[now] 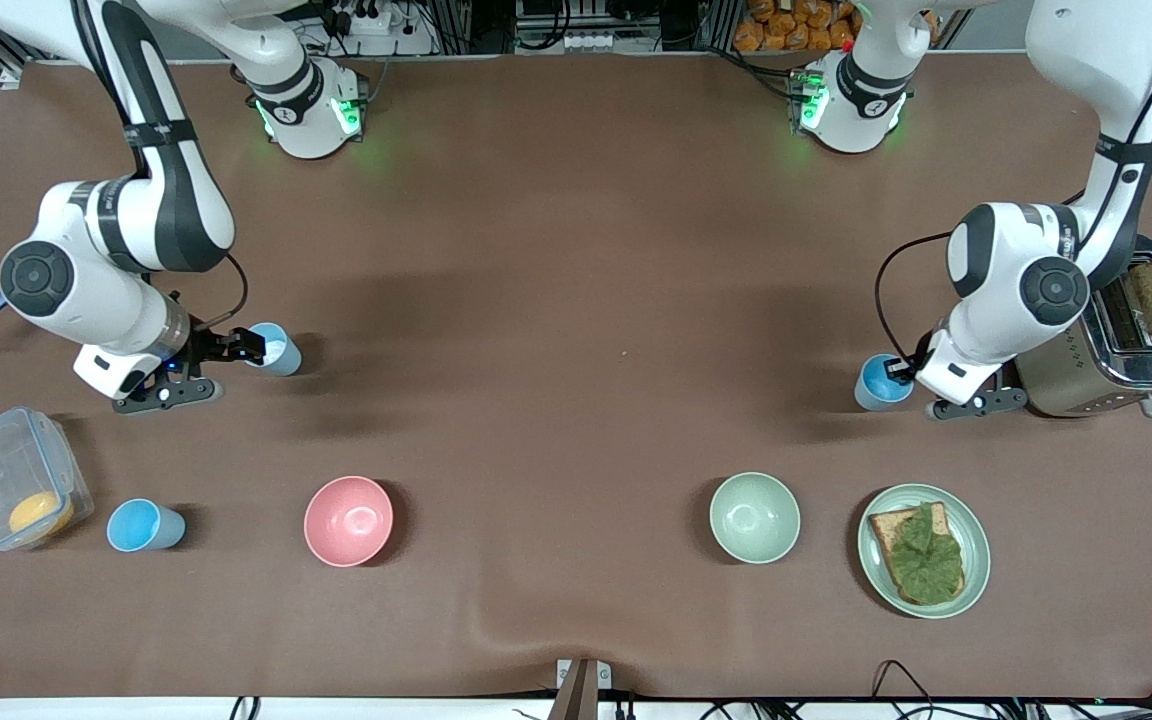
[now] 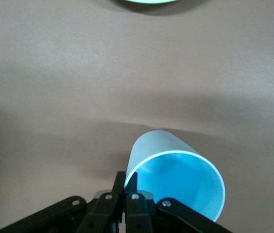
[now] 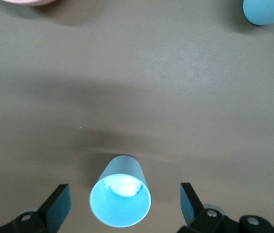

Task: Stack blue cups with both arms
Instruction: 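Reach the right gripper to the blue cup by the saucepan and grasp it, then carry the cup to table center with the right gripper while the left gripper follows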

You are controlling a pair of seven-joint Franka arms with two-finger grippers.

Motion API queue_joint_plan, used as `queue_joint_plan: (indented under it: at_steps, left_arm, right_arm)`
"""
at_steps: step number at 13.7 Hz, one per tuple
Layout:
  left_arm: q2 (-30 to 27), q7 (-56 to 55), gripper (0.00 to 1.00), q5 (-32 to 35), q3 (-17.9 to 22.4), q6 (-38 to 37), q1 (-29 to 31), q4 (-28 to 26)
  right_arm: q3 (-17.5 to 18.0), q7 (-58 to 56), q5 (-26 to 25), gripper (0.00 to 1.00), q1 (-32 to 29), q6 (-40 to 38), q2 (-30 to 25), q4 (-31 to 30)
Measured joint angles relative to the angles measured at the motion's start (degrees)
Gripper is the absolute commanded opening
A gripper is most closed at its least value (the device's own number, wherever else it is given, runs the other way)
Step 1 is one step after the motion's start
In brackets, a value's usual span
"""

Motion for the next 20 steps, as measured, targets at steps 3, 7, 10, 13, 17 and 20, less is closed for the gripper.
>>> queue_joint_plan:
  at_steps: [3, 7, 10, 13, 17, 20]
  left_arm:
    - [-2.05, -2.46, 0.0, 0.0, -2.81, -5.14, -0.4, 2.43]
    - [-7.46, -2.49, 0.0, 0.0, -5.55, -11.95, -0.44, 5.17]
    - [-11.33, -2.87, 0.0, -1.46, -8.23, -15.98, -0.46, 6.54]
    - [-14.25, -2.88, 0.0, -3.18, -9.36, -24.42, -0.49, 10.79]
    - [-15.42, -5.27, 0.0, -3.91, -11.18, -36.91, -0.63, 21.28]
    - [-15.2, -5.94, 0.0, -3.91, -11.39, -38.44, -0.55, 22.92]
  right_arm:
    - [-0.34, -5.57, 0.0, 1.0, -2.96, 6.13, 0.89, -4.73]
    - [-0.28, -7.92, 0.04, 1.0, -4.68, 6.43, 1.04, -6.54]
    - [-0.17, -7.92, 0.75, 1.0, -4.68, 9.75, 1.21, -9.68]
    - [0.02, -7.92, 1.13, 0.98, -4.66, 12.47, 1.83, -11.93]
    - [0.26, -7.92, 5.44, 0.0, -3.89, 12.83, 2.88, -11.95]
    - [0.4, -7.78, 8.68, 0.0, -2.99, 12.83, 3.56, -11.59]
